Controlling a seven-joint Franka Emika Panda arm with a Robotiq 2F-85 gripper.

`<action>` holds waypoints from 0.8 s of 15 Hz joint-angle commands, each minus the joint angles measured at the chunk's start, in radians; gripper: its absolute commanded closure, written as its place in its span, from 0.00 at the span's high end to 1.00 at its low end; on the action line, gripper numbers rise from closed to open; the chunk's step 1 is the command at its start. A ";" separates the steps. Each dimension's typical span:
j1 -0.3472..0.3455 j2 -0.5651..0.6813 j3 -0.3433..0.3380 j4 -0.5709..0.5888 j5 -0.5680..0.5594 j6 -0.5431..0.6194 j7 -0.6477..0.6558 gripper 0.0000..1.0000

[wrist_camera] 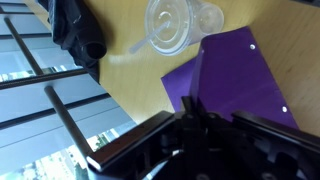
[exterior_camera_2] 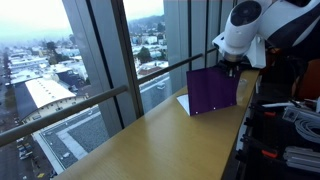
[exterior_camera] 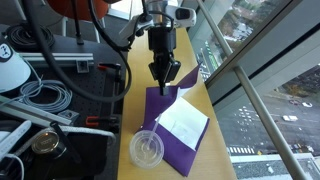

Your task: Open the folder

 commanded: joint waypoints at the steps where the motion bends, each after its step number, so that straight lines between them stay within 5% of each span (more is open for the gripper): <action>1: 0.011 0.009 0.003 -0.015 -0.052 0.016 0.077 0.00; 12: 0.108 -0.019 0.085 -0.121 -0.011 0.015 0.198 0.00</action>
